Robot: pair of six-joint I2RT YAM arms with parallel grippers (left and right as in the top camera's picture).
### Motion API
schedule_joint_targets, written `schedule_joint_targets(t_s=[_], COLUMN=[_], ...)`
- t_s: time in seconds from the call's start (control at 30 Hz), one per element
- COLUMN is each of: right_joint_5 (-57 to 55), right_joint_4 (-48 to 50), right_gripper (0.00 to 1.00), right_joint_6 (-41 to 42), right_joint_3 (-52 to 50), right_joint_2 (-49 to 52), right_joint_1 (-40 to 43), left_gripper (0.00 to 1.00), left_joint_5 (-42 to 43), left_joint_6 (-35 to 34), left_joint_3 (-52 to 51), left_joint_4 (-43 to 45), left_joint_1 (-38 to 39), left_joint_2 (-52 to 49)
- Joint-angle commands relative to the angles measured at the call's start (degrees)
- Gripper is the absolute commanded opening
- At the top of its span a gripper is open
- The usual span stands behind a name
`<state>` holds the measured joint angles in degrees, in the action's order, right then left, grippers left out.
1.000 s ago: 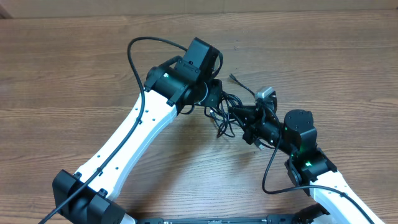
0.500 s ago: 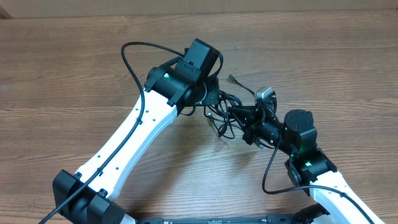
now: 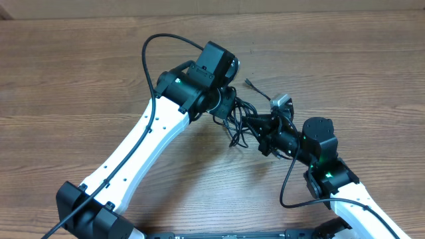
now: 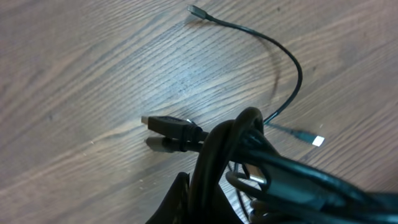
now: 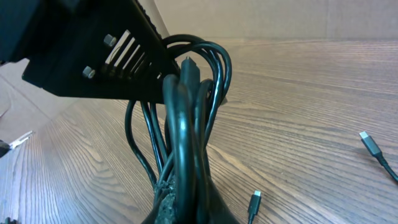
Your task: Untangle cables
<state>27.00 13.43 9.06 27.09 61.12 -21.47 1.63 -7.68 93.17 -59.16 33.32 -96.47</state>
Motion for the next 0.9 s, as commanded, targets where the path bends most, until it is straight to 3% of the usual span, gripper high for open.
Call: schedule_joint_targets(t_s=[0.0, 0.13, 0.27, 0.47, 0.7, 0.87], right_joint_5=[-1.44, -1.44, -1.44, -1.44, -1.44, -1.44], right_joint_4=[-0.74, -0.72, -0.74, -0.74, -0.74, -0.74], right_gripper=[0.08, 0.09, 0.17, 0.44, 0.69, 0.77], right_joint_6=[-0.37, -0.35, -0.35, -0.37, -0.37, -0.37], right_joint_3=[0.35, 0.35, 0.35, 0.35, 0.35, 0.35], right_joint_2=[-0.57, -0.57, -0.57, -0.57, -0.57, -0.57], right_joint_1=[0.59, 0.59, 0.59, 0.59, 0.59, 0.59], left_gripper=[0.04, 0.04, 0.04, 0.04, 0.04, 0.04], left_joint_5=[-8.02, -8.02, -8.02, -8.00, -3.93, 4.98], left_joint_6=[7.10, 7.08, 7.13, 11.28, 17.00, 23.43], left_joint_3=[1.18, 1.18, 1.18, 1.18, 1.18, 1.18], left_joint_4=[-0.46, -0.44, -0.46, -0.48, -0.63, -0.66], left_joint_1=[-1.81, -1.81, -1.81, -1.79, -1.79, -1.79], left_joint_2=[0.24, 0.24, 0.24, 0.24, 0.24, 0.24])
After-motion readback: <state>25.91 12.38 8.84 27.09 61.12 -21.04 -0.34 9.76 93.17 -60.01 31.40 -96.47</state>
